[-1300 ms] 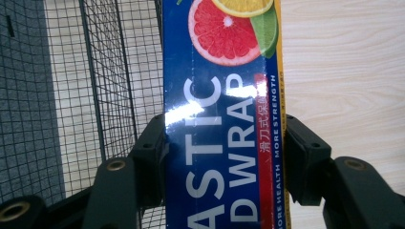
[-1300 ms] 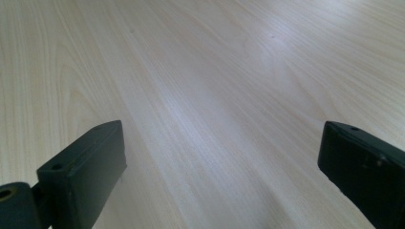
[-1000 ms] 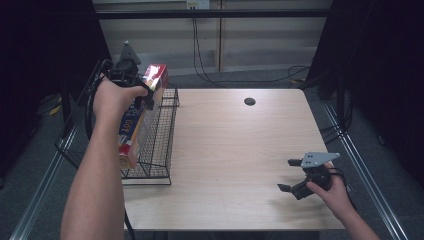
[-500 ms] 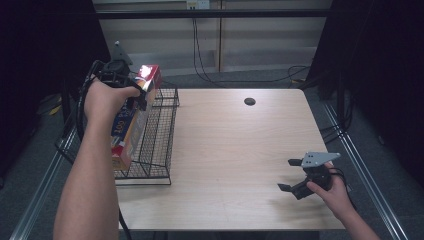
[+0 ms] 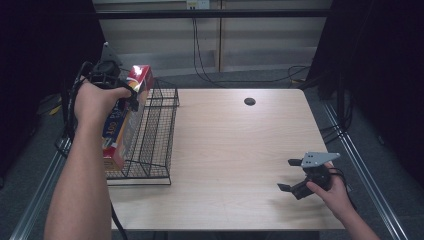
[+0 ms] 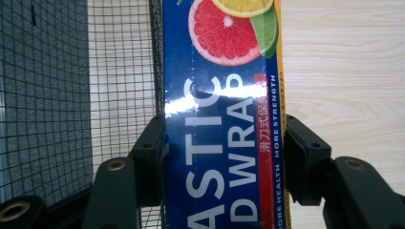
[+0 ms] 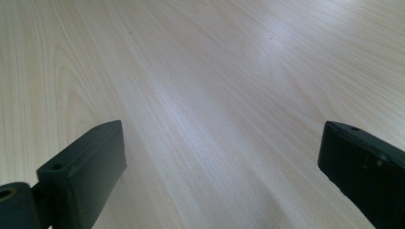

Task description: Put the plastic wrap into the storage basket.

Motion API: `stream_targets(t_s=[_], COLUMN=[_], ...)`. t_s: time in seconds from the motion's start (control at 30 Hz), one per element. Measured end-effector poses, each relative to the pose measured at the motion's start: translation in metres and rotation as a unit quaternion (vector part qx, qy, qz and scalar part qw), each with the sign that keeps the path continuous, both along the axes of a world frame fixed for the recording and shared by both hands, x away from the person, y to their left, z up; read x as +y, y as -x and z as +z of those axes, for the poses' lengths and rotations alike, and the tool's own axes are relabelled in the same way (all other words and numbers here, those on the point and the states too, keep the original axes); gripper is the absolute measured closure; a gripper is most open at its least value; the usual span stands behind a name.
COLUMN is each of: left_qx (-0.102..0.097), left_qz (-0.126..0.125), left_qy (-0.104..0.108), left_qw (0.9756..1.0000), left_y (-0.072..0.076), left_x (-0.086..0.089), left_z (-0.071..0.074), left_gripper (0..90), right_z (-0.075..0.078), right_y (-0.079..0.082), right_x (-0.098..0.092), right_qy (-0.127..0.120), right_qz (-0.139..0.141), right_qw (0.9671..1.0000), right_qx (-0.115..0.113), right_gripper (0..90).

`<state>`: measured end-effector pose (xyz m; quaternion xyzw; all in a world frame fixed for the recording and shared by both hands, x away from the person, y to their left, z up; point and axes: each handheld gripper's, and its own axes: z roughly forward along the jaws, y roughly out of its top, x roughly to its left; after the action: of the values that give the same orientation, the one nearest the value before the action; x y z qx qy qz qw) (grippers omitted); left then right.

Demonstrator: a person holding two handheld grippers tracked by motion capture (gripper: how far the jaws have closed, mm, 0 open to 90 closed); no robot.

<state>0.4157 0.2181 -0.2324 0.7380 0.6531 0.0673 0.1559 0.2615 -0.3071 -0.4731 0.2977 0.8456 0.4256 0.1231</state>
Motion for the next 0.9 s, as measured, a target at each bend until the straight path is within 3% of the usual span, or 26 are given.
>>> stream_targets(t_s=[0.9], left_qx=[-0.003], left_qz=[0.025], left_qy=[0.002], left_qw=[0.9997], left_y=[0.003], left_x=[0.026], left_z=[-0.002], left_gripper=[43.7], right_z=[-0.001], right_y=[0.0], right_x=[0.002], right_qy=[0.004], right_qz=[0.003], right_qw=[1.0], right_qx=[0.001], right_gripper=[2.1])
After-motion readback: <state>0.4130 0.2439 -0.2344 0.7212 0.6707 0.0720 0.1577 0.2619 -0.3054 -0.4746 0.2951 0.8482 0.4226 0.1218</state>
